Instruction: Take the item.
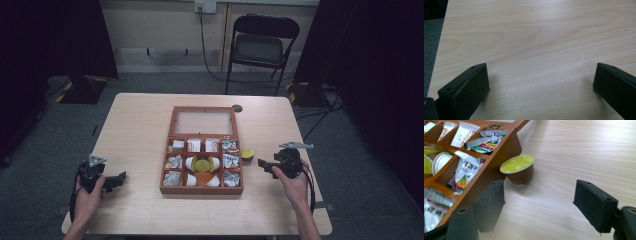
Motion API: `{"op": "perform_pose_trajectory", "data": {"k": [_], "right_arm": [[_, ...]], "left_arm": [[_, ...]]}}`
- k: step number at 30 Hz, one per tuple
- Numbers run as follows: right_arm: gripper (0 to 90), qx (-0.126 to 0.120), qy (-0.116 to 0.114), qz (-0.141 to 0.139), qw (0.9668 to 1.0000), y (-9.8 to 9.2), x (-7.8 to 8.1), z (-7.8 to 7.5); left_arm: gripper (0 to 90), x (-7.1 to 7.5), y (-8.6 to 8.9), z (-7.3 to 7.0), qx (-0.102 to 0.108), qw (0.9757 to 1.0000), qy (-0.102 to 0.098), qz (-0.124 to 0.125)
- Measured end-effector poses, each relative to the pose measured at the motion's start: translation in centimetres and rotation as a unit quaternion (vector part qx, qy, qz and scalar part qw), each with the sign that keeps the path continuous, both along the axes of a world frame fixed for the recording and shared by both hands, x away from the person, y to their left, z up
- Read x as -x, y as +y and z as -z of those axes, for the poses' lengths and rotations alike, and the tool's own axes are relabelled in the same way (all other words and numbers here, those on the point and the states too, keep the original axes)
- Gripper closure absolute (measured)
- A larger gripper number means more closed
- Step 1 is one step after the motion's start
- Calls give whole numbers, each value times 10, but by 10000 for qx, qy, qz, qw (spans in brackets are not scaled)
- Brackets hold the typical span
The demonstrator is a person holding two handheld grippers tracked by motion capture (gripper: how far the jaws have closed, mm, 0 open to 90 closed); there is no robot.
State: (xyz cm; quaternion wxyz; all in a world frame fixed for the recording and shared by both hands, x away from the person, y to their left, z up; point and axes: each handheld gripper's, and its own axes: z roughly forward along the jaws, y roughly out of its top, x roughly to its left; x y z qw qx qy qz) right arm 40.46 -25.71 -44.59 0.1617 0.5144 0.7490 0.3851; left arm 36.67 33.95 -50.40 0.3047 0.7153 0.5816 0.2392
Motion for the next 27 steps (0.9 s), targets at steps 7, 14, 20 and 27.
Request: {"op": "perform_pose_trajectory", "data": {"k": [7, 14, 20, 27], "right_arm": [[172, 58, 13, 175, 9998, -14, 12, 3], [158, 232, 91, 393, 9989, -31, 26, 15], [162, 469, 143, 548, 9973, -37, 33, 28], [151, 916, 278, 717, 9928, -42, 34, 45]], "left_arm": [[0, 0, 0, 0, 1, 10000, -1, -1], [0, 0, 0, 0, 3, 10000, -4, 0], [0, -1, 0, 0, -10, 10000, 2, 12], [0, -1, 0, 0, -12, 10000, 5, 21]]}}
